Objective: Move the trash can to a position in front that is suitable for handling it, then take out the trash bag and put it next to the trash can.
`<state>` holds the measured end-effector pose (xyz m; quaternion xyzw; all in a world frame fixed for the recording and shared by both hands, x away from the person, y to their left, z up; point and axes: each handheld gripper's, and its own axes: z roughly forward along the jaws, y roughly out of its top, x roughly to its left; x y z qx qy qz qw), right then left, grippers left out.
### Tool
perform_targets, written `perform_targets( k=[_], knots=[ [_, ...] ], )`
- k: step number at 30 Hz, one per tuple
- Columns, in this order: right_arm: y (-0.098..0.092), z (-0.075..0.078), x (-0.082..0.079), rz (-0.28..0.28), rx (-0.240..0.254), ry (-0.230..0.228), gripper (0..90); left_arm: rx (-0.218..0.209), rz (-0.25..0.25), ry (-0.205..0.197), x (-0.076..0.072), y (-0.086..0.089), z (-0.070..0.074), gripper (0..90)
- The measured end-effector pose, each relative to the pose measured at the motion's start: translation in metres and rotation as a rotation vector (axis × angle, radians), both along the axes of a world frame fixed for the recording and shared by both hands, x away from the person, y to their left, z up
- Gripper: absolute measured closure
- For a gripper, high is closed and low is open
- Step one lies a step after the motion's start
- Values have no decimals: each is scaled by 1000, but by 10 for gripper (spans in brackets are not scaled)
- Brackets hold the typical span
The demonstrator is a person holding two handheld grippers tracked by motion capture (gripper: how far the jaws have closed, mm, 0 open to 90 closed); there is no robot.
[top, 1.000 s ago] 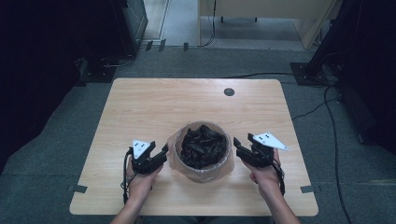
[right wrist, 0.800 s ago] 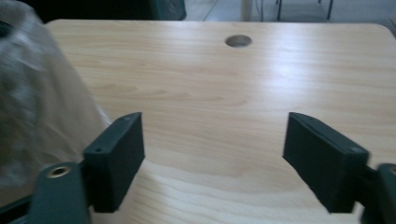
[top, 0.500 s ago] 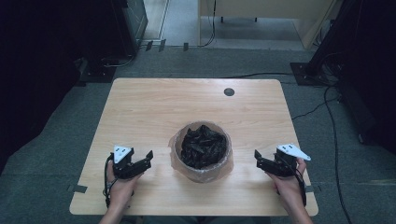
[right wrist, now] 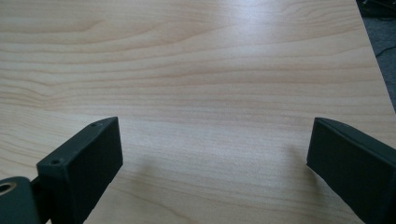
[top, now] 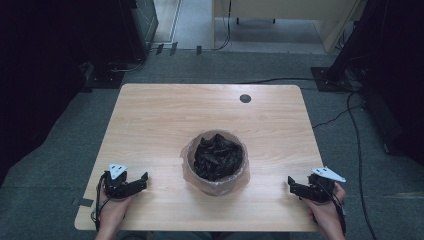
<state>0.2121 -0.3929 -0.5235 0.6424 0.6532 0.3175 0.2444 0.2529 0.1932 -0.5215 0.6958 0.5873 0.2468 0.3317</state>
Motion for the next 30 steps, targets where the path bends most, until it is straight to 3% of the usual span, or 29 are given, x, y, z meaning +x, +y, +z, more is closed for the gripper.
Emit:
perform_targets(
  k=[3, 5, 16, 19, 21, 30],
  knots=[
    [3, -3, 1, 16, -40, 14, 31, 54, -17, 7, 1, -4, 0, 119],
    [6, -4, 0, 30, -73, 12, 29, 53, -20, 8, 1, -4, 0, 119],
    [6, -5, 0, 32, -69, 6, 27, 51, -20, 7, 0, -4, 0, 121],
    [7, -5, 1, 27, -68, 6, 27, 19, -20, 5, -1, -7, 0, 125],
    [7, -5, 2, 26, -68, 5, 27, 0, -30, 4, -2, -11, 1, 125],
    [7, -5, 3, 22, -68, 6, 27, 13, -125, -6, -7, -51, 2, 125]
  ],
)
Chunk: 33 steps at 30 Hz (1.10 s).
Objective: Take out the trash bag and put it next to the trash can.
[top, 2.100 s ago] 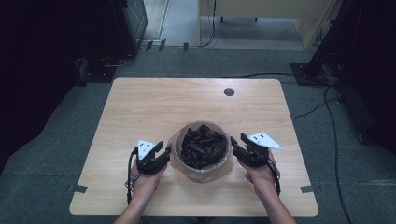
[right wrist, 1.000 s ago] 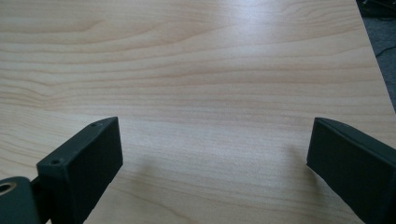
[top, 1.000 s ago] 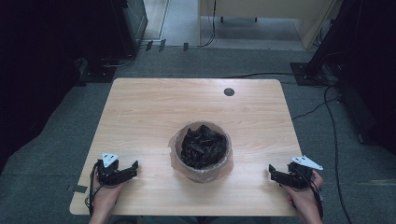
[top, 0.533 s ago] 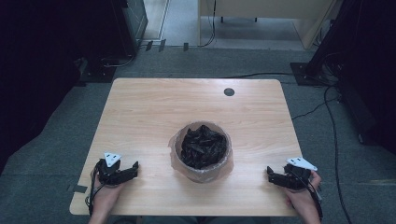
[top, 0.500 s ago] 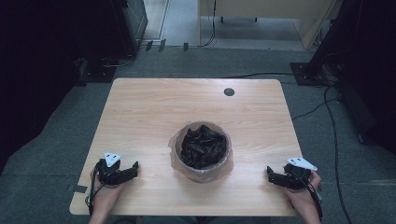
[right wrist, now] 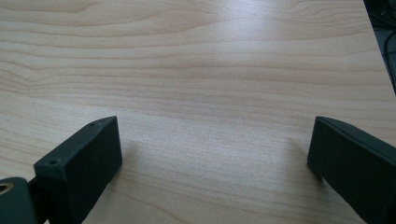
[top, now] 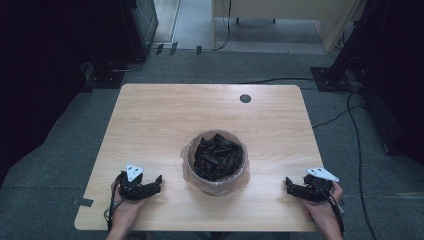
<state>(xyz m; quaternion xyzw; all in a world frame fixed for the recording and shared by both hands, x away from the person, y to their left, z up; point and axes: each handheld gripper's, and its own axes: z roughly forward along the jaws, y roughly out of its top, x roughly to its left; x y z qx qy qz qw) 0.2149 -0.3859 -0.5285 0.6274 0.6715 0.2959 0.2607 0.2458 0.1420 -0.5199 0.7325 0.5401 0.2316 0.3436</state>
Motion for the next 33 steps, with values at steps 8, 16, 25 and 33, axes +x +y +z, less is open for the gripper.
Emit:
perform_targets(
  k=[8, 16, 25, 33],
  knots=[
    [0, 0, 0, -3, 0, 0, 28, 36, -104, -12, -6, -44, -2, 125],
    [0, 0, 0, -8, 0, 0, 27, 62, -127, -13, 0, -76, -2, 126],
    [1, 0, 1, -19, -1, 0, 33, 85, -121, -35, 9, -89, -3, 137],
    [14, 4, -1, -40, 15, -31, 59, 89, -110, -38, 8, -91, -2, 151]
  ],
)
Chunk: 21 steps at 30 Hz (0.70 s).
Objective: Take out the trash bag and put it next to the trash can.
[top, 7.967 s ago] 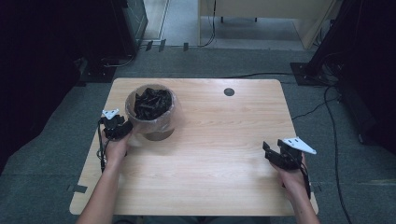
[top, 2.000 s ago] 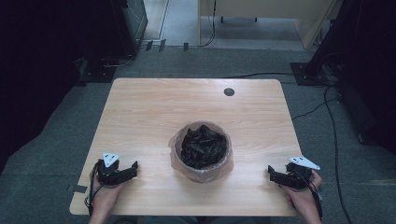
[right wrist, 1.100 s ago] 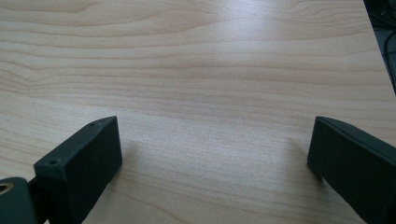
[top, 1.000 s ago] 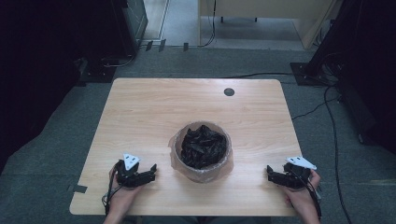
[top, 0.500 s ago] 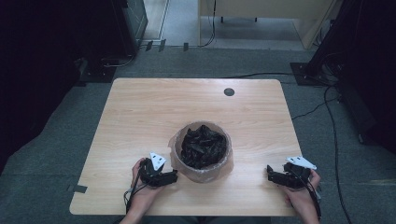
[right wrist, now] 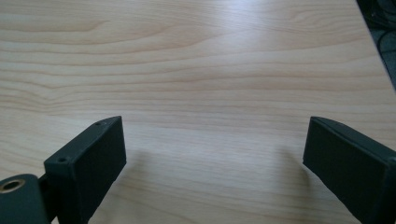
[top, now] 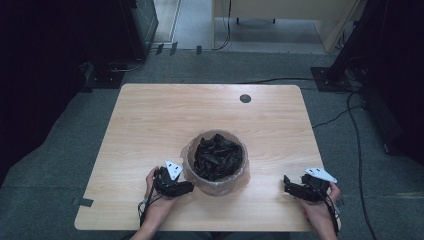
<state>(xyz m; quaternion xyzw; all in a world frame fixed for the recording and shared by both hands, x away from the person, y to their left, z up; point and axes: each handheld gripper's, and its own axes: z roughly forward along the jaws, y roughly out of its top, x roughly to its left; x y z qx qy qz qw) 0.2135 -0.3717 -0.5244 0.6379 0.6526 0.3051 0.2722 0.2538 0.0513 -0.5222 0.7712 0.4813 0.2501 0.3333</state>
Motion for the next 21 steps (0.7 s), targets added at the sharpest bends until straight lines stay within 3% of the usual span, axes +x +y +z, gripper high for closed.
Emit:
perform_targets(
  k=[6, 10, 21],
  knots=[
    [27, 1, -3, 50, 20, 0, 62, -7, 2, 5, 0, 0, 0, 151],
    [46, 0, -5, 80, 89, 24, 65, -11, 2, 11, 0, 0, 0, 151],
    [94, 0, -9, 210, 69, 28, 65, -17, 12, 13, 1, 0, 0, 151]
  ],
)
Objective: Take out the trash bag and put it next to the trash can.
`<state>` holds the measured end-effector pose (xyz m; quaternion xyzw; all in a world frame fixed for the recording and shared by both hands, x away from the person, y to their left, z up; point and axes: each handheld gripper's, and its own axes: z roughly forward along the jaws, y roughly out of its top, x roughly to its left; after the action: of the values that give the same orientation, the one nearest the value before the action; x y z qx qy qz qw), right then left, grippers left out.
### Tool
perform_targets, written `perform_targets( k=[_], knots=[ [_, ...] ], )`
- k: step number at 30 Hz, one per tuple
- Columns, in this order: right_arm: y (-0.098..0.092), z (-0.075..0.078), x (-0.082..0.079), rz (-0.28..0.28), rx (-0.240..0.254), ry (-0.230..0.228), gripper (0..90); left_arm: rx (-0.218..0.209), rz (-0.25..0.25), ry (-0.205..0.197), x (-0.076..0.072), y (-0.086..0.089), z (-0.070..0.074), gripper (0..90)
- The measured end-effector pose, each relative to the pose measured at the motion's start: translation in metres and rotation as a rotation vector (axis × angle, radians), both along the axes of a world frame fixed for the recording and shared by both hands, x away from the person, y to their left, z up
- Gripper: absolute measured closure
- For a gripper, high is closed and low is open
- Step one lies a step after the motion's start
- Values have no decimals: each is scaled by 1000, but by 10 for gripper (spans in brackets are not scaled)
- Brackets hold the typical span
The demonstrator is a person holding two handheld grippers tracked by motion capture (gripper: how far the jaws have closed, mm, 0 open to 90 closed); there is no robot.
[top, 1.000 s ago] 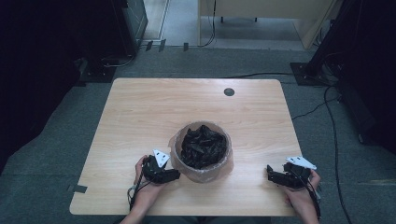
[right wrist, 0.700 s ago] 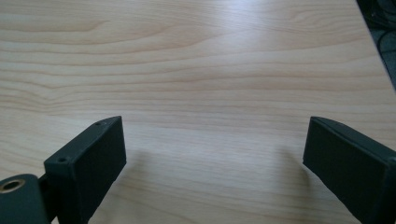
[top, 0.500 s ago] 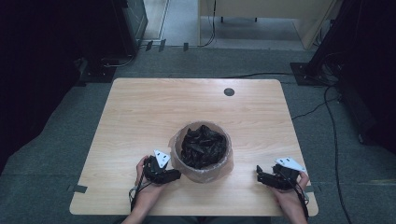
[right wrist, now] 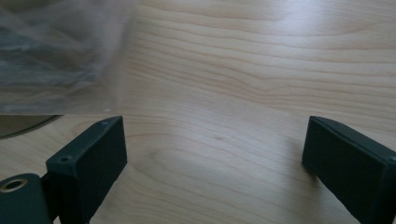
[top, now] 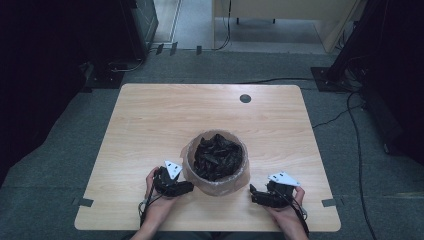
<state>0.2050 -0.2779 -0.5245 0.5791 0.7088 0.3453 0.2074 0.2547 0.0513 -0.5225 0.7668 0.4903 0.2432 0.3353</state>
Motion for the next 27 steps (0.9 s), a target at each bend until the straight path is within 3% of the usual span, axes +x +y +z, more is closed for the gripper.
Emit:
perform_targets(
  k=[8, 13, 15, 17, 22, 27],
  knots=[
    [24, 0, 1, 57, -12, -5, 65, -2, -1, -8, -1, -1, 0, 191],
    [34, -1, 10, 26, -39, -9, 75, 1, 17, -17, -2, -5, 1, 256],
    [37, -1, 14, 1, -54, -24, 149, -9, 23, -20, -2, -5, 1, 259],
    [40, -1, 19, -15, -58, -33, 161, -13, 23, -26, -2, -6, 1, 272],
    [45, -1, 27, -44, -53, -57, 325, -19, 0, -68, -7, -11, 2, 451],
    [49, 0, 27, -17, -38, -86, 632, -92, -34, -102, -10, -10, 5, 671]
  ],
)
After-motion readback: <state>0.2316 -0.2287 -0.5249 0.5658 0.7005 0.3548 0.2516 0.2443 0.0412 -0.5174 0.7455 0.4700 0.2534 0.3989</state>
